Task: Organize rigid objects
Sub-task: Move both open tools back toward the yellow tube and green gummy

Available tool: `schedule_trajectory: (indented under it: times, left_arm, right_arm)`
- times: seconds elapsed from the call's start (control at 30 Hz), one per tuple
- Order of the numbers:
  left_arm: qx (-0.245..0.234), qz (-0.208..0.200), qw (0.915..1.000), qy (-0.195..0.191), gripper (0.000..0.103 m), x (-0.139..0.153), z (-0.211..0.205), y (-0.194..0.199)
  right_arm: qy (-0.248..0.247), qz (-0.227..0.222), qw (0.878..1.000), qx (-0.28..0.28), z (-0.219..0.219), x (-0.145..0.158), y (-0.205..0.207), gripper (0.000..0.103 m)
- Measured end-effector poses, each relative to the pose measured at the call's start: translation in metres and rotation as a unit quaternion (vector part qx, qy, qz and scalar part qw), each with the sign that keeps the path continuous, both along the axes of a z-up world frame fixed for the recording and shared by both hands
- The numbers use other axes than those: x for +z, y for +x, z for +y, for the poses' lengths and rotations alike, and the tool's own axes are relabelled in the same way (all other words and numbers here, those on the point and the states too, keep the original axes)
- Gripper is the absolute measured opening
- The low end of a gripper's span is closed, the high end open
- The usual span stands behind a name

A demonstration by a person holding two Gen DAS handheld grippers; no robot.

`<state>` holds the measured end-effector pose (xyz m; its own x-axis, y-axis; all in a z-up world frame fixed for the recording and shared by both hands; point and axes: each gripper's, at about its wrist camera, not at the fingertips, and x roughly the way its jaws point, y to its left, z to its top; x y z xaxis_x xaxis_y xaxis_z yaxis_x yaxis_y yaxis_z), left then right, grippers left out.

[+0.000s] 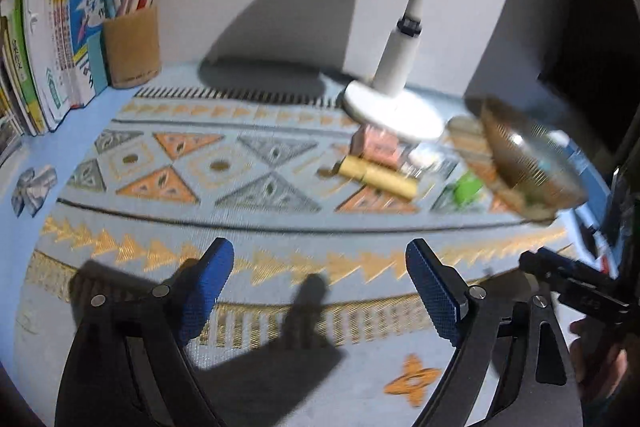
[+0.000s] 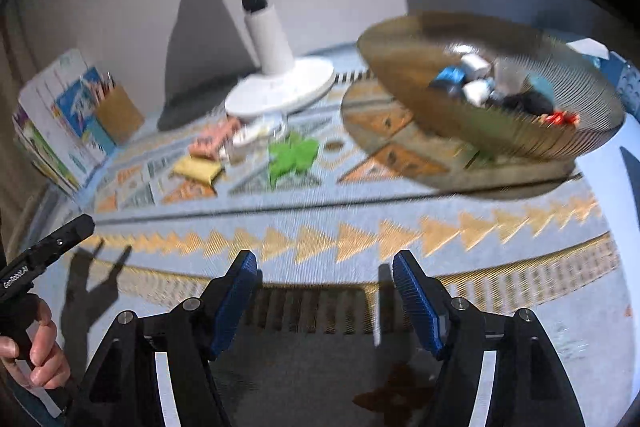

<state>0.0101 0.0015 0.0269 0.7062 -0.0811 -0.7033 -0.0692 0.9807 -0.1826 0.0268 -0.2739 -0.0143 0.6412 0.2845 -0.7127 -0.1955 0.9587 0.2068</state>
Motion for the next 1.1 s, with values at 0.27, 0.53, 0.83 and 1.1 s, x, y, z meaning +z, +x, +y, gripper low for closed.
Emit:
schedule_trajectory:
  times: [0.27,0.53,0.83,1.1]
  left_arm:
    - [-0.01,0.026,0.9979,0.059,0.087,-0.019,-0.021,0.009]
    - [-0.038,0.073,0.9966,-0.003,0.087,-0.017,-0.028,0.028]
    - [-0.005,0.066,0.9963,0.054,0.087,-0.009,-0.082,0.108]
    - [0.036,0.086,0.9915,0.091,0.087,-0.028,-0.093,0.135]
  right_arm:
    - [-0.028,-0.003,1.0,0.0,0.007,-0.003,0.0,0.073]
    - [-0.033,-0.017,0.999,0.013,0.013,-0.001,-0.005,0.074]
    - [-0.007,-0.023,1.0,0.015,0.006,0.0,-0.009,0.08]
    - [0.024,-0.012,1.0,0.01,-0.004,-0.003,-0.006,0.08]
